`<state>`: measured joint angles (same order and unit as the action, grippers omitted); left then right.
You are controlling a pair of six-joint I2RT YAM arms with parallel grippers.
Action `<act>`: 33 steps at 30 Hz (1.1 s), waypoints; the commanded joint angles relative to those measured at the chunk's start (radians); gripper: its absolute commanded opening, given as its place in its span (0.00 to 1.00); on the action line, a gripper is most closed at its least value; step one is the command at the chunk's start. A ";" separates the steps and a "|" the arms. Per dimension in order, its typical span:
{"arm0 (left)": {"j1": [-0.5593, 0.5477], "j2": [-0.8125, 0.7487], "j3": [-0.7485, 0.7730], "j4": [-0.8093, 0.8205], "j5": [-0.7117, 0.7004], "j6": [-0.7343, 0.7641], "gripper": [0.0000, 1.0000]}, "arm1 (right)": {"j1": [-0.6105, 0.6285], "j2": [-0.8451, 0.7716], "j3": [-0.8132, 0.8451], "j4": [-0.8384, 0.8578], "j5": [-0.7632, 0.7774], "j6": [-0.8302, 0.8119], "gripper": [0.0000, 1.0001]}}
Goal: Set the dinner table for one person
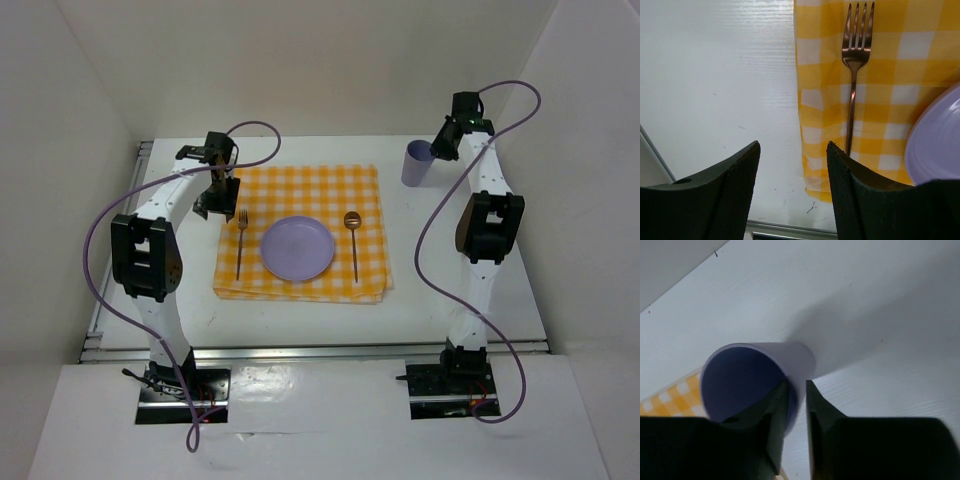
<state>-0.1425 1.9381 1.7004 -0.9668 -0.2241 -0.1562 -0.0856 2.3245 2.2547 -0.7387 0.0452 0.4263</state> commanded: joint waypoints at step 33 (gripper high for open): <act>0.011 -0.031 0.007 -0.007 0.019 0.021 0.63 | 0.362 -0.199 0.091 -0.192 0.130 -0.159 0.00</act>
<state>-0.1387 1.9381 1.6989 -0.9668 -0.2207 -0.1528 0.2291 2.1239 2.2730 -0.8627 0.1867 0.2714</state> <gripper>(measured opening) 0.632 0.020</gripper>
